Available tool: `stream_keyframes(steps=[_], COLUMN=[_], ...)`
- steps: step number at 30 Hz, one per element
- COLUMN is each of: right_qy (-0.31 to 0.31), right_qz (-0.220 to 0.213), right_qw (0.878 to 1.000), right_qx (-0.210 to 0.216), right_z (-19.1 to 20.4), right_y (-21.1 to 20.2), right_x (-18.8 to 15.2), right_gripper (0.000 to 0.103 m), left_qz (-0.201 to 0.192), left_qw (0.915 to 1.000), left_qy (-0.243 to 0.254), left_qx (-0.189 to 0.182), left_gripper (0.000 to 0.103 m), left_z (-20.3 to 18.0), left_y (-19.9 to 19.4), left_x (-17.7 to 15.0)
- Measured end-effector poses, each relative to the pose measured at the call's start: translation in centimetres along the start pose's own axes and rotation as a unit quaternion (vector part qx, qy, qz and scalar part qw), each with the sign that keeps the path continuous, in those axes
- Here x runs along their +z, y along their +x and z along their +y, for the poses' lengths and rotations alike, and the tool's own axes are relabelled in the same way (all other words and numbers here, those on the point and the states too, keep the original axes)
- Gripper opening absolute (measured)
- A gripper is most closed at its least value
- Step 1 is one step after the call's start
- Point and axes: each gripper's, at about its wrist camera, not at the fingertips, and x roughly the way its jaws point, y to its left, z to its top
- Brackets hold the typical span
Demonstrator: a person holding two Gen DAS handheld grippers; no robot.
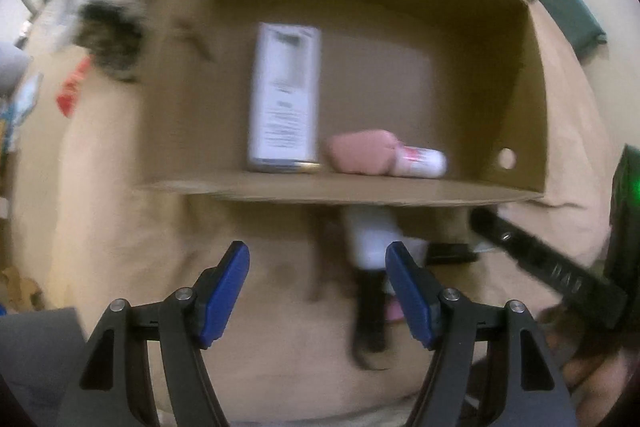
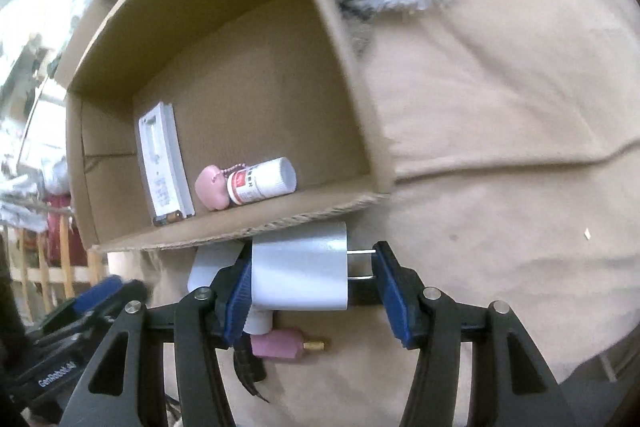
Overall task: Organize rigid objects
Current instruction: 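Grasp the white wall charger cube with the right tool while the left tool grasps the white earbud case, then carry the charger cube with the right tool while the left tool carries the earbud case into the box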
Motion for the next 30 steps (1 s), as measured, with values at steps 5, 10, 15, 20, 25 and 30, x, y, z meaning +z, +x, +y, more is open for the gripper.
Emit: stream_keyframes(steps=[5, 10, 15, 20, 25, 30], right_qy=[0.037, 0.062, 0.079, 0.081, 0.076, 0.069], right_qz=[0.001, 0.011, 0.019, 0.022, 0.023, 0.023], right_qw=[0.999, 0.996, 0.994, 0.993, 0.994, 0.994], right_qx=[0.028, 0.055, 0.078, 0.077, 0.079, 0.078], right_z=[-1.1, -2.7, -3.4, -3.0, -2.5, -2.5], right_y=[0.0, 0.0, -0.4, -0.1, 0.1, -0.2], right_x=[0.3, 1.6, 1.5, 1.5, 1.5, 1.3], right_gripper=[0.06, 0.06, 0.06, 0.06, 0.06, 0.06], left_qz=[0.03, 0.045, 0.055, 0.035, 0.017, 0.018], left_qw=[0.9991, 0.9968, 0.9947, 0.9923, 0.9969, 0.998], left_qy=[0.019, 0.028, 0.025, 0.026, 0.016, 0.002], left_qx=[0.023, 0.059, 0.083, 0.116, 0.075, 0.06], left_gripper=[0.068, 0.067, 0.065, 0.036, 0.019, 0.019], left_z=[-3.4, -4.6, -4.7, -4.4, -2.9, -1.4], left_y=[3.6, 6.3, 7.9, 7.8, 6.4, 5.5], left_x=[1.3, 1.9, 2.4, 2.0, 1.4, 0.9])
